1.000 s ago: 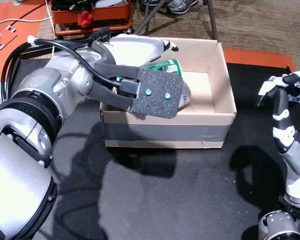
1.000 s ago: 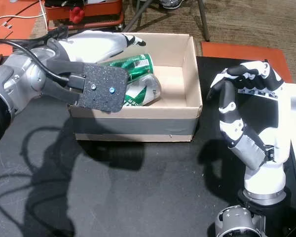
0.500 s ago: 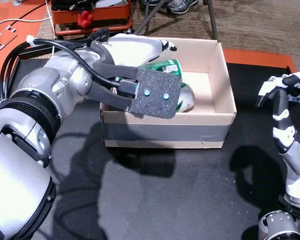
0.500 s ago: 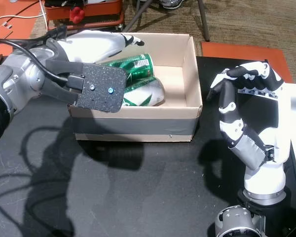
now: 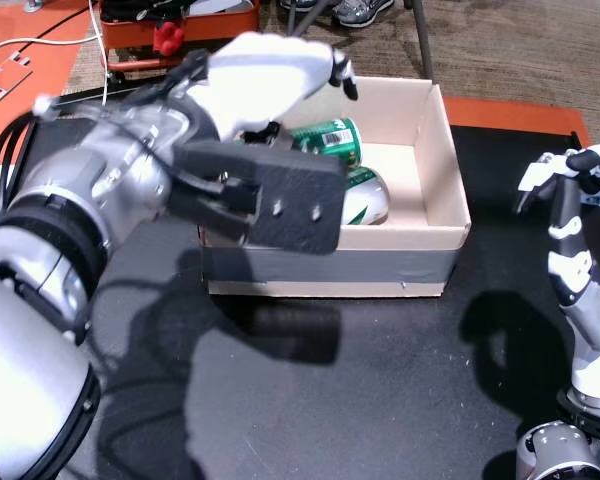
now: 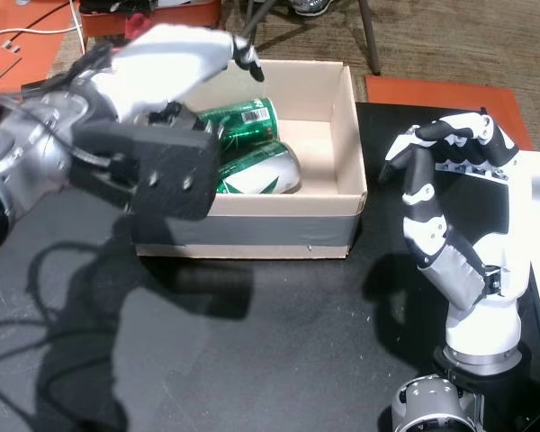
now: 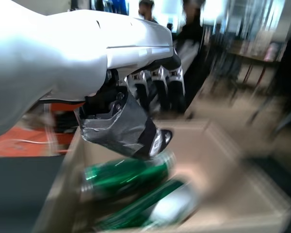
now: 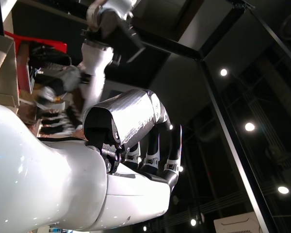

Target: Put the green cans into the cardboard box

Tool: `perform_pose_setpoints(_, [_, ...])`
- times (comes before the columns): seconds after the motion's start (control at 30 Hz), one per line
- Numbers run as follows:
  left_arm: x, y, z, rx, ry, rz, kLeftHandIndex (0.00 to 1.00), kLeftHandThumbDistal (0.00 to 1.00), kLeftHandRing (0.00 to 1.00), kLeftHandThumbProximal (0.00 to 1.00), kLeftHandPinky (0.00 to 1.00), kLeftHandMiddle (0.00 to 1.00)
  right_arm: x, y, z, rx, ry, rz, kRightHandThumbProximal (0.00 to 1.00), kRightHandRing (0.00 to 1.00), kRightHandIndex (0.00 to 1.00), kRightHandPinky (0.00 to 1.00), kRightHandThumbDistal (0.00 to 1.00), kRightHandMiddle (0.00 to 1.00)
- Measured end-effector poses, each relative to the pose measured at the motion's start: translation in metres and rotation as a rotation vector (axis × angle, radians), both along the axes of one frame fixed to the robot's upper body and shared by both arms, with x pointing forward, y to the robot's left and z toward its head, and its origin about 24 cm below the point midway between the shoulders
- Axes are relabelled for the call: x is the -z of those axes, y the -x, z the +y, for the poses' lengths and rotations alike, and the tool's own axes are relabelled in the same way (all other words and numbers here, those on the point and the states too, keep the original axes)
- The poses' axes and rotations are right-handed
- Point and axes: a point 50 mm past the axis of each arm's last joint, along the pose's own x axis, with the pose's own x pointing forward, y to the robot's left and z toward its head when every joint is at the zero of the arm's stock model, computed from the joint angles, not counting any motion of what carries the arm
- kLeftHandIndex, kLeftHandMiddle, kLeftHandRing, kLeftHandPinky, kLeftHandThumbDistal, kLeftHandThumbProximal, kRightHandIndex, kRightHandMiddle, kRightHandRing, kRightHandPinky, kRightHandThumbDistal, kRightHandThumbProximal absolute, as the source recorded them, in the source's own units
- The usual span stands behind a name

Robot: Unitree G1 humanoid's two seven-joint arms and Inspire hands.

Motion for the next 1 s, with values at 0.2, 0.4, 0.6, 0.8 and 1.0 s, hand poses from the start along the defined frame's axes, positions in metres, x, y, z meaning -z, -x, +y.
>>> perform_pose_setpoints(0.2, [-0.006, 0.02, 0.011, 0.122, 0.492, -0.067, 0.33, 0.43, 0.39, 0.0, 0.41, 0.31, -0.001, -0.002, 0.0, 0.007, -0.015, -0.001, 0.0, 0.39, 0.24, 0.53, 0.55, 0.3])
perform_pose_setpoints(0.4, [0.02, 0.052, 0.033, 0.211, 0.747, -0.125, 0.34, 0.42, 0.41, 0.0, 0.37, 0.34, -0.001, -0.002, -0.002, 0.016, 0.001, 0.005, 0.0, 0.4, 0.25, 0.54, 0.51, 0.32])
perform_pose_setpoints(0.6, [0.047, 0.077, 0.057, 0.165, 0.929, -0.16, 0.27, 0.56, 0.37, 0.0, 0.35, 0.31, 0.0, -0.002, -0.004, 0.012, 0.004, 0.013, 0.0, 0.4, 0.24, 0.53, 0.48, 0.31])
perform_pose_setpoints(0.8, [0.074, 0.107, 0.064, 0.157, 1.104, -0.151, 0.27, 0.54, 0.41, 0.0, 0.4, 0.32, 0.0, -0.002, -0.004, 0.004, -0.001, 0.015, 0.0, 0.41, 0.25, 0.55, 0.47, 0.32])
perform_pose_setpoints(1.0, [0.08, 0.12, 0.069, 0.262, 1.223, -0.11, 0.27, 0.55, 0.35, 0.0, 0.36, 0.31, -0.002, -0.002, -0.009, 0.014, 0.03, 0.015, 0.0, 0.41, 0.25, 0.54, 0.5, 0.32])
